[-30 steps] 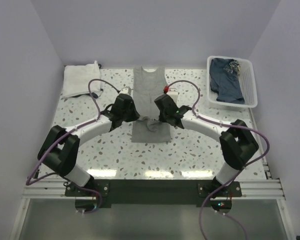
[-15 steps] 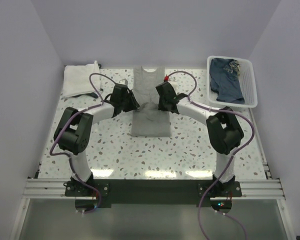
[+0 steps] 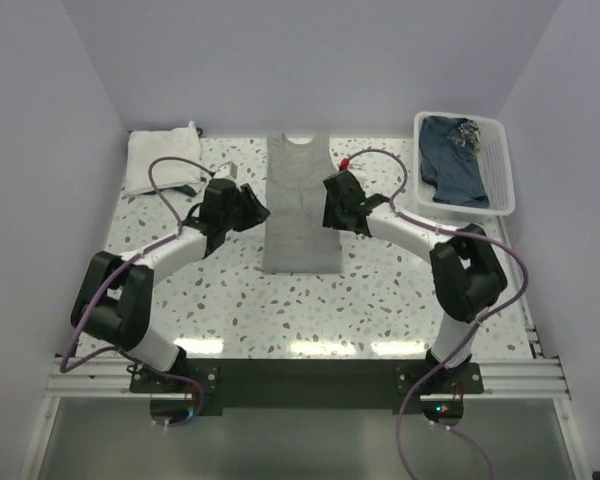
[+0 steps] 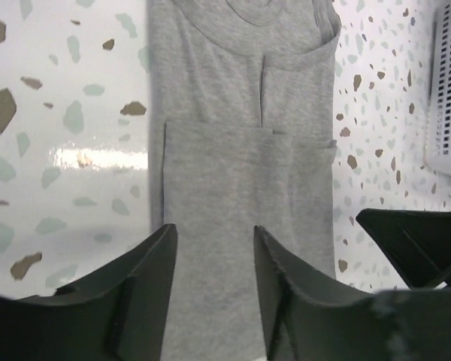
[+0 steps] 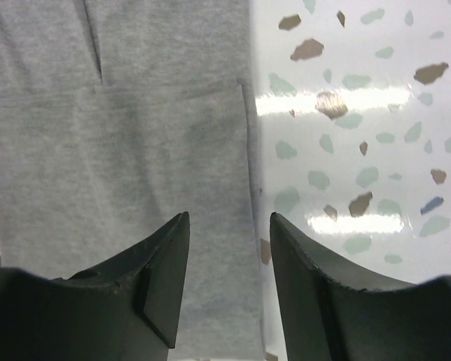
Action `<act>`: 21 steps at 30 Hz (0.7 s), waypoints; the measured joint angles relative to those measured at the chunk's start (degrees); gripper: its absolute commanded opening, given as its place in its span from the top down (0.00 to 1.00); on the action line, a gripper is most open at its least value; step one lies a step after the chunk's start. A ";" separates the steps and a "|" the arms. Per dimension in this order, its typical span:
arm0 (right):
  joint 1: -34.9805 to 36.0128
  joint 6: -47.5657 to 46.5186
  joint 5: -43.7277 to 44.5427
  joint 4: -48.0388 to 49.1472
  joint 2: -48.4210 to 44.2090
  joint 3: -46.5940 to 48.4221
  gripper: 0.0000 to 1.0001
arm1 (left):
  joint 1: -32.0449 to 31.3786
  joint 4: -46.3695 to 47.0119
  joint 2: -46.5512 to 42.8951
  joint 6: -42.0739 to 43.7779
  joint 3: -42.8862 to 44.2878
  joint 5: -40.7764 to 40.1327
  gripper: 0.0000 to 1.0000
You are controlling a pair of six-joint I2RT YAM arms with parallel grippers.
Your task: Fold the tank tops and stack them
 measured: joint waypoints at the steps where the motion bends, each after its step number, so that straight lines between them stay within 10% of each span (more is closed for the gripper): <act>1: 0.17 0.24 -0.15 0.20 -1.66 -1.77 0.50 | -0.17 0.09 -2.25 -0.37 -2.05 -0.20 0.56; 12: 2.97 1.99 -4.13 1.53 -5.46 -6.88 0.72 | -6.56 3.76 -3.56 -3.19 -11.08 2.03 1.00; 21: 1.03 2.12 -8.28 2.32 7.06 3.96 0.75 | -8.66 3.93 -0.81 -6.69 -15.63 -0.20 1.00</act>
